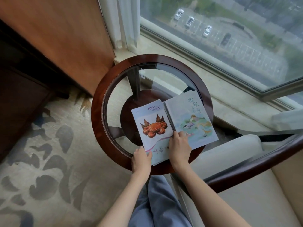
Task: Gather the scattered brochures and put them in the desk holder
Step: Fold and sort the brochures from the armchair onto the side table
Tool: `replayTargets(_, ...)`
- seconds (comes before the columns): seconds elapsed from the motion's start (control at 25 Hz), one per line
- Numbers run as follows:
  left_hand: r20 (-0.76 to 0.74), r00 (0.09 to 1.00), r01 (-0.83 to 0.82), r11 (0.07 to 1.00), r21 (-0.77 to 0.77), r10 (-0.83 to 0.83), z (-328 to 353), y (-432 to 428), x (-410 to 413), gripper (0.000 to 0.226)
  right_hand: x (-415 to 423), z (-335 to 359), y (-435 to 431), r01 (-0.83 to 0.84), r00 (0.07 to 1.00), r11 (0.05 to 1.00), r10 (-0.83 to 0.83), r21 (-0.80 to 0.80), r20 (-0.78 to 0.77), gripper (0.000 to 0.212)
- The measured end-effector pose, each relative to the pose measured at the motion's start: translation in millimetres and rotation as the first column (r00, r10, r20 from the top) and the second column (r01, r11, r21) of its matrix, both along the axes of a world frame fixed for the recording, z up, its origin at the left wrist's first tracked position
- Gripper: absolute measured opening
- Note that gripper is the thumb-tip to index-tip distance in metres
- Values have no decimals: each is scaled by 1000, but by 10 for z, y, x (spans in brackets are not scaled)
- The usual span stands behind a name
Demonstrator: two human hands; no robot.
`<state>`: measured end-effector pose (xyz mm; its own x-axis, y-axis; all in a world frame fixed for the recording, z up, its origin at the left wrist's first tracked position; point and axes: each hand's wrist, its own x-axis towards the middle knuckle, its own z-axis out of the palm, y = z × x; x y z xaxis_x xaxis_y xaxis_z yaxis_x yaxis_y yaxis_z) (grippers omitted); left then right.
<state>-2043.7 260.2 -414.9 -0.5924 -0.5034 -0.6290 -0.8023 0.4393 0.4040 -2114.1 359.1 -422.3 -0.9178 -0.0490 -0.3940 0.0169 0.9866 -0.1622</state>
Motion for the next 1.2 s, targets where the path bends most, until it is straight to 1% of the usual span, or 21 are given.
replayTargets(0.04, -19, 997, -69, 998, 2, 69, 30, 27, -32, 23, 32, 4, -25, 3, 1000, 1000, -3, 21, 5, 24)
replayTargets(0.12, -24, 973, -226, 970, 87, 229, 78, 102, -113, 26, 72, 6, -53, 11, 1000, 999, -12, 41, 7, 27)
replayTargets(0.24, 47, 908, -416, 887, 200, 416, 117, 203, -225, 32, 27, 0, -61, 35, 999, 999, -36, 35, 26, 26)
replayTargets(0.36, 71, 844, -531, 810, 251, 531, 101, 280, -214, 32, -53, 0, -41, 51, 998, 998, -52, 39, 25, 25)
replayTargets(0.48, 110, 747, -655, 696, 296, 656, 33, 305, -171, 29, -68, 3, 15, 42, 999, 999, -42, 10, 15, 28)
replayTargets(0.56, 125, 701, -700, 643, 311, 702, 14, 301, -186, 27, -60, -5, 60, 15, 1000, 1000, -15, -13, 5, 29)
replayTargets(0.64, 145, 671, -729, 610, 311, 727, 15, 288, -235, 27, -48, -18, 80, 4, 1000, 1000, -4, -20, -8, 30)
replayTargets(0.72, 153, 676, -726, 615, 307, 721, 0, 265, -247, 26, -34, -22, 62, 21, 1000, 999, -21, -33, -14, 32)
replayTargets(0.8, 137, 682, -718, 623, 310, 718, -14, 199, -225, 18, -33, -24, 37, 32, 999, 998, -33, -56, -9, 32)
replayTargets(0.88, 101, 696, -694, 631, 347, 711, -54, 93, -201, 14, -35, -25, 21, 13, 1000, 998, -12, -69, 2, 31)
replayTargets(0.92, 75, 722, -663, 657, 359, 687, -75, 31, -192, 14, -40, -24, 2, 0, 1000, 997, 1, -75, 6, 29)
replayTargets(0.96, 49, 748, -633, 689, 354, 662, -88, -32, -185, 23, -41, -25, -33, -8, 1000, 997, 9, -82, 8, 28)
replayTargets(1.0, 33, 764, -617, 715, 328, 644, -115, -96, -166, 30, -36, -26, -82, -19, 1000, 996, 20, -86, 9, 27)
replayTargets(1.04, 28, 765, -621, 724, 301, 644, -118, -161, -145, 30, -23, -30, -146, -41, 999, 995, 42, -89, 11, 27)
replayTargets(1.12, 4, 752, -641, 729, 240, 659, -141, -296, -66, 22, 28, -45, -292, -98, 995, 990, 100, -106, 20, 27)
replayTargets(1.2, -26, 770, -622, 758, 195, 638, -166, -417, 31, 19, 81, -65, -408, -115, 993, 985, 119, -129, 25, 29)
